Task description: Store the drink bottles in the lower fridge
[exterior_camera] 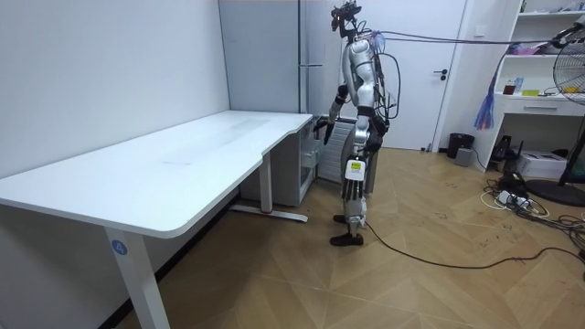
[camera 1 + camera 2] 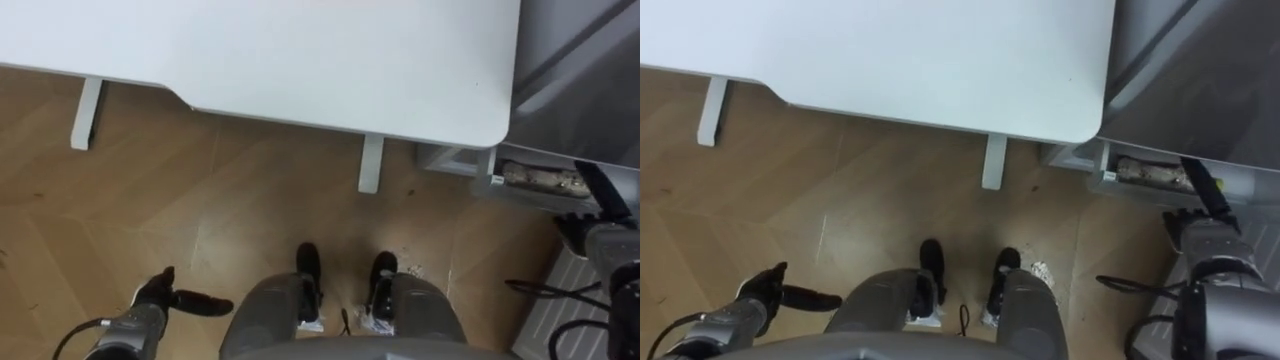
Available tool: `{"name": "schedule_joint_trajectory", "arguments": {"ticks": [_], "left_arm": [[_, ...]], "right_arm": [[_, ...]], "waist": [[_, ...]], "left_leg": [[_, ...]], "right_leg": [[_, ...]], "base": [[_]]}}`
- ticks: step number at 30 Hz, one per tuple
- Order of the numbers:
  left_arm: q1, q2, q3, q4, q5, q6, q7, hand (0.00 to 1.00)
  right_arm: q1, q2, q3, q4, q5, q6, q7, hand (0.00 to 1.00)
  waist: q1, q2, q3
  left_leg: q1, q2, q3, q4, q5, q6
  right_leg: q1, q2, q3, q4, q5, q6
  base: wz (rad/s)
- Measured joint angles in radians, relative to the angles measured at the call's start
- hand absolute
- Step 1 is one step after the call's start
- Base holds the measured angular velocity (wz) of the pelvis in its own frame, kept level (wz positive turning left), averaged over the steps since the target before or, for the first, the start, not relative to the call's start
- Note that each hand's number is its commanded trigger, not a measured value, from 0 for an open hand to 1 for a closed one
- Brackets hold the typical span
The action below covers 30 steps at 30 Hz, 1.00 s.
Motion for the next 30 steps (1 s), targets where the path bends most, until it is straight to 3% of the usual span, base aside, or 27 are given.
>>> {"name": "schedule_joint_trajectory", "arguments": {"ticks": [3,4,9,18,21,25,30], "left_arm": [[0.007,0.000,-0.001,0.001,-0.005,-0.009,0.007,0.00],[0.011,0.000,-0.002,-0.001,-0.005,-0.014,0.010,0.00],[0.011,-0.001,-0.005,0.000,-0.005,-0.034,0.011,0.00],[0.009,-0.001,-0.046,0.008,-0.003,-0.047,0.002,0.00],[0.008,-0.002,-0.063,0.018,-0.004,-0.047,-0.003,0.00],[0.008,0.000,-0.097,0.018,-0.003,-0.023,-0.019,0.00],[0.008,0.006,-0.099,0.019,-0.002,0.008,-0.017,0.00]], "right_arm": [[0.034,0.002,0.003,-0.002,-0.011,-0.010,-0.024,0.00],[0.045,0.005,0.018,-0.004,-0.023,-0.017,-0.033,0.00],[0.059,0.027,0.041,-0.007,-0.030,-0.030,-0.071,0.00],[0.040,0.035,0.068,0.007,0.007,-0.041,-0.087,0.00],[0.032,0.046,0.065,0.007,0.026,-0.038,-0.068,0.00],[0.015,0.046,0.068,0.005,0.034,-0.032,-0.043,0.00],[-0.021,0.046,0.075,0.002,0.065,-0.017,-0.021,0.00]], "waist": [[-0.003,-0.004,-0.0034],[-0.008,-0.005,-0.0081],[-0.021,-0.011,-0.0104],[-0.016,-0.012,-0.0093],[-0.020,-0.007,-0.0019],[-0.012,0.002,0.0051],[0.013,0.005,0.0069]], "left_leg": [[0.027,0.000,0.000,-0.014,0.000,-0.001],[0.027,0.000,0.000,-0.015,0.000,-0.001],[0.024,0.002,0.003,-0.021,0.000,0.000],[0.014,0.000,0.011,-0.021,-0.002,0.004],[0.004,0.000,-0.001,-0.011,-0.005,0.006],[-0.068,-0.004,0.001,0.074,-0.039,0.013],[-0.185,0.002,0.012,0.233,-0.104,0.017]], "right_leg": [[0.024,0.001,0.004,-0.011,0.002,0.001],[0.026,0.006,0.010,-0.017,0.004,0.003],[0.027,0.015,0.018,-0.039,0.018,0.006],[0.017,0.010,0.017,-0.032,0.019,0.008],[0.011,0.005,0.010,-0.022,0.015,0.010],[-0.069,-0.015,0.016,0.068,-0.023,0.015],[-0.185,-0.025,0.038,0.210,-0.075,0.012]], "base": [[-0.05],[-0.05],[-0.05],[0.01],[0.08],[0.00],[-0.06]]}}
